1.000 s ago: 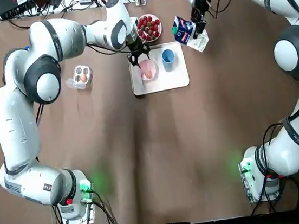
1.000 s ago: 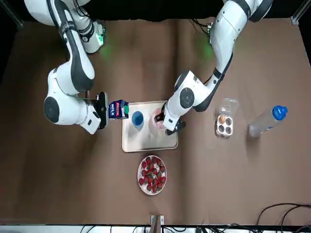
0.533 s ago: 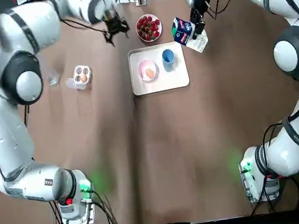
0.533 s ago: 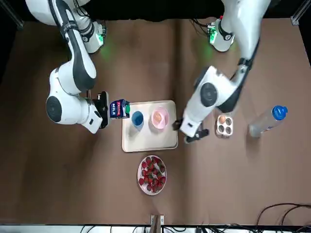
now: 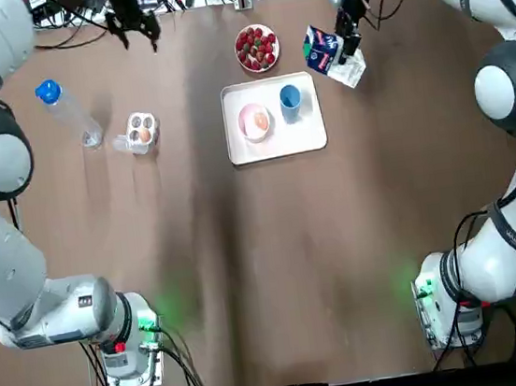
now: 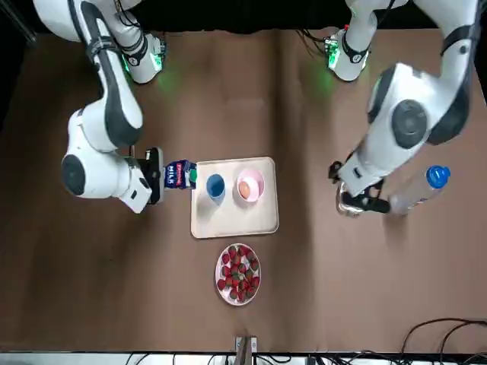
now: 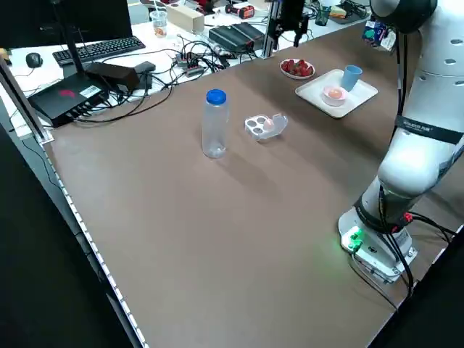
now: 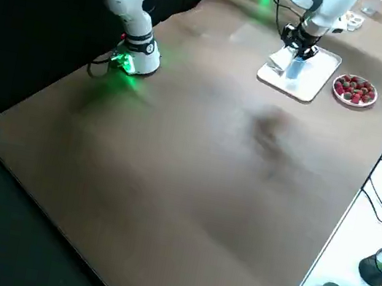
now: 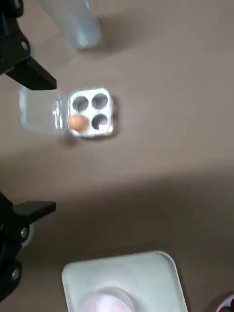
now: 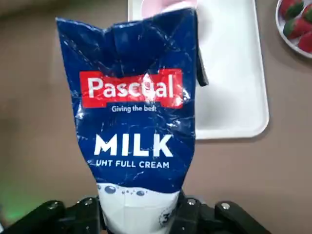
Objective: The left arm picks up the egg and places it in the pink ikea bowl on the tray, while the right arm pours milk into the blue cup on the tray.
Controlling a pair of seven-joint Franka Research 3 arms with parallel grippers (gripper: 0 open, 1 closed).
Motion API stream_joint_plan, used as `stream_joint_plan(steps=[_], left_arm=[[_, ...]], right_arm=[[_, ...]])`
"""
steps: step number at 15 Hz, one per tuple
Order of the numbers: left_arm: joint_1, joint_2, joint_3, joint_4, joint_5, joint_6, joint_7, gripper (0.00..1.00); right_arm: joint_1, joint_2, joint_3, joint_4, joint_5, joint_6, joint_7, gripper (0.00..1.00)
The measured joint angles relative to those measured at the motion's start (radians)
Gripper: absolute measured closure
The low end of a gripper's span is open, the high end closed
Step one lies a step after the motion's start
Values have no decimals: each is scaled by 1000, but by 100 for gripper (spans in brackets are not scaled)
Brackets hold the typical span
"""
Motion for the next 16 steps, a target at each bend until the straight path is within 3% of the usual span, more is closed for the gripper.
stream_joint_plan(steps=[2, 8, 13, 14, 16], left_arm=[[67, -28, 0, 28, 0, -23, 56, 0], [95, -71, 3, 77, 0, -34, 53, 0], [111, -130, 6, 78, 0, -266, 43, 0], [96, -138, 27, 77, -4, -278, 39, 0], [13, -162, 148, 76, -53, -282, 46, 0]], right_arm=[[-61, -1, -1, 4, 17, -52, -43, 55], [-204, -1, -3, 8, 138, -130, -233, 55], [-356, 19, -5, 2, 250, -211, -376, 55], [-386, 36, -5, 0, 279, -227, -412, 55], [-444, 81, -5, -2, 331, -254, -477, 55]])
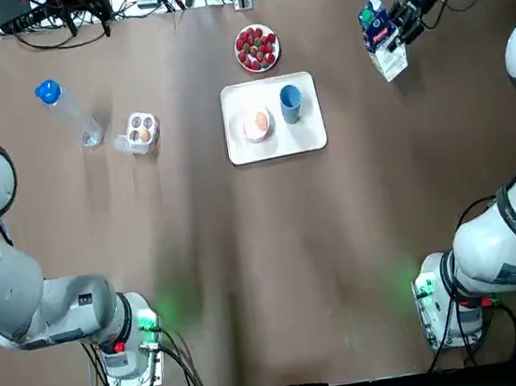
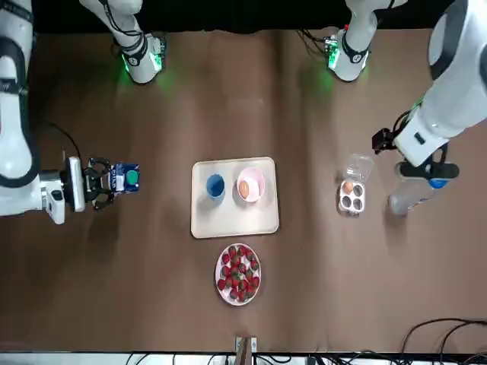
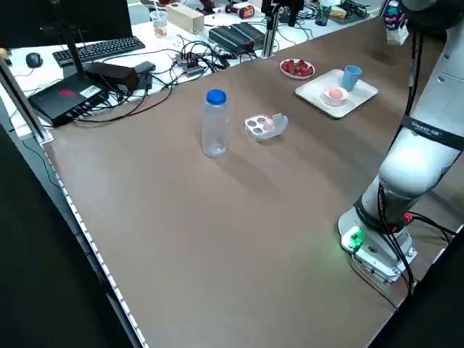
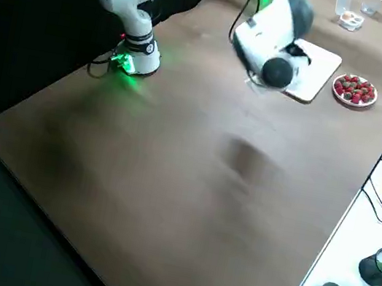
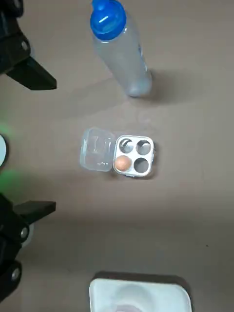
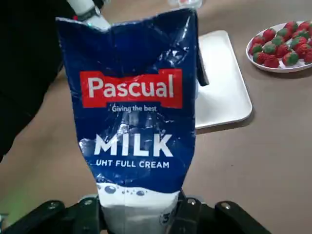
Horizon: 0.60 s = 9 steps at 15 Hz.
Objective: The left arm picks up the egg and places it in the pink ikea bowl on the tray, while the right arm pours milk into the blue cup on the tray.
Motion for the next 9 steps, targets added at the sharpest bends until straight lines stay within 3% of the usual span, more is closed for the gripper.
stream_joint_plan(steps=[2, 9], left_arm=[[-57, -38, 91, -20, -35, 4, 9, 0], [-59, -88, 115, -80, -42, 37, 11, 0]], right_arm=[[-53, 51, 0, -1, 60, -27, -76, 55], [-182, 192, 0, 0, 252, -74, -339, 54]])
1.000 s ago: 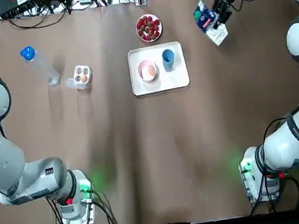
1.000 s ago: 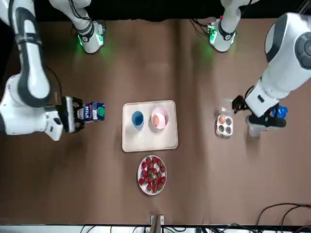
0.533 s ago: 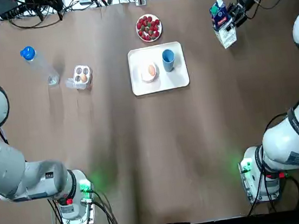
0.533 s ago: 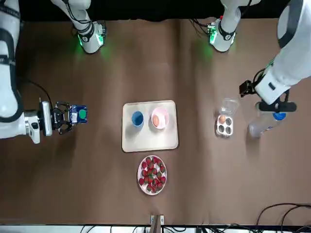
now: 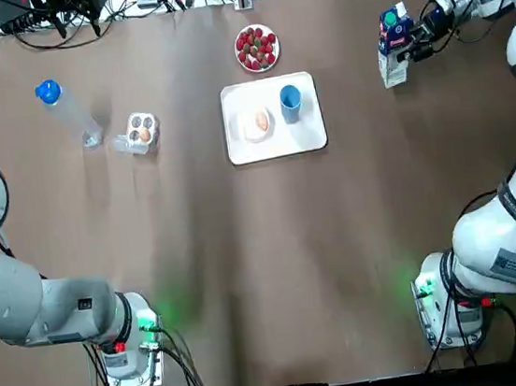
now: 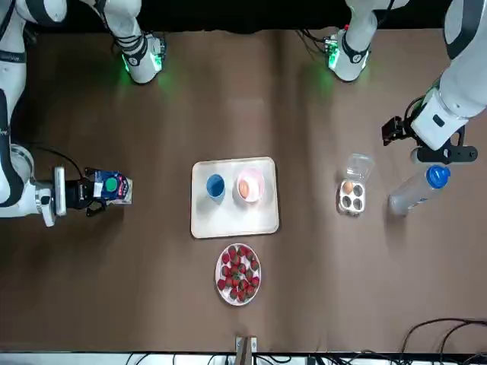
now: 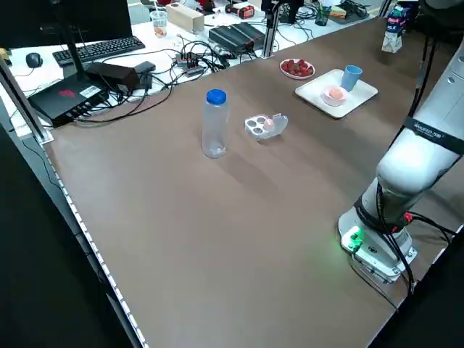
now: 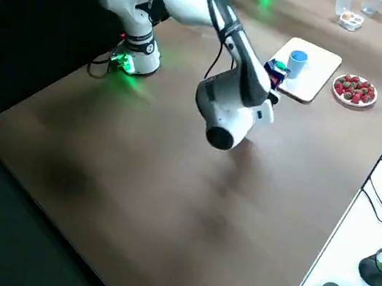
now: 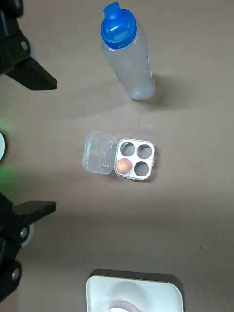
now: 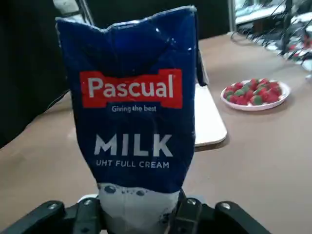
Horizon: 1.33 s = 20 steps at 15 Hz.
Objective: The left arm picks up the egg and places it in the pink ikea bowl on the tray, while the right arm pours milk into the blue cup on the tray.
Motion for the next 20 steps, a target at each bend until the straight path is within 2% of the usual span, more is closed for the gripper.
stream_joint_plan(steps=[7, 12, 20], left_arm=[[1, 16, 4, -8, 0, 10, 0, 0], [1, 16, 4, -8, 0, 12, 0, 0], [1, 17, 5, -8, 0, 18, 0, 0]], right_arm=[[-82, 109, 1, 9, 46, -30, -119, 54], [-117, 175, 2, 53, 63, -45, -148, 54], [-135, 220, 2, 99, 58, -82, -241, 54]])
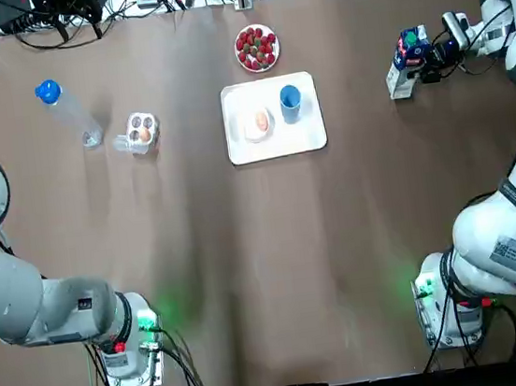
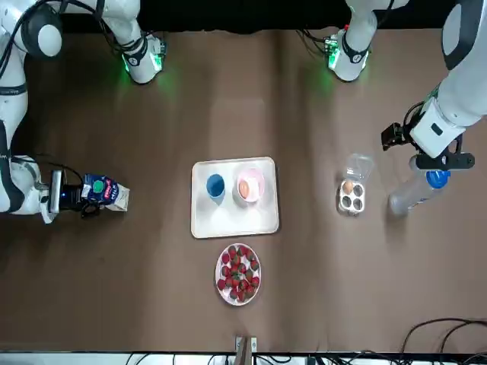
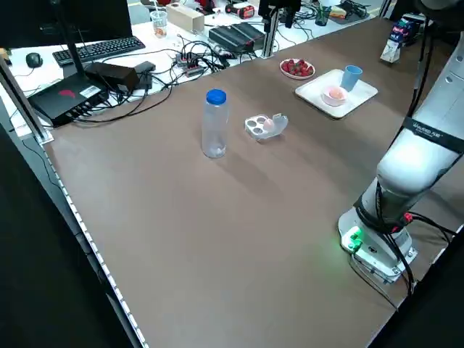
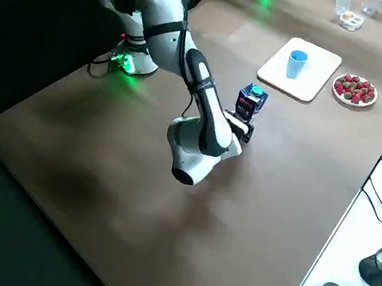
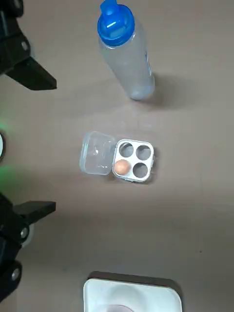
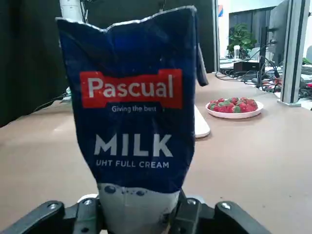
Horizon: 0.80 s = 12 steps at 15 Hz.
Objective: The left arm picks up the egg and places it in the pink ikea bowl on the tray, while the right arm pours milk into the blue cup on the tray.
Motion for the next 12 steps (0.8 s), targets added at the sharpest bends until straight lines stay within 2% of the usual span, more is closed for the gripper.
stream_joint_plan(steps=[4, 12], left_arm=[[0, 0, 0, 0, 0, 1, 0, 0], [0, 2, 0, 0, 0, 3, 1, 0]], right_arm=[[-32, 6, -1, 3, -33, -2, -23, 54], [-36, 41, -1, 4, -38, -2, -61, 53]])
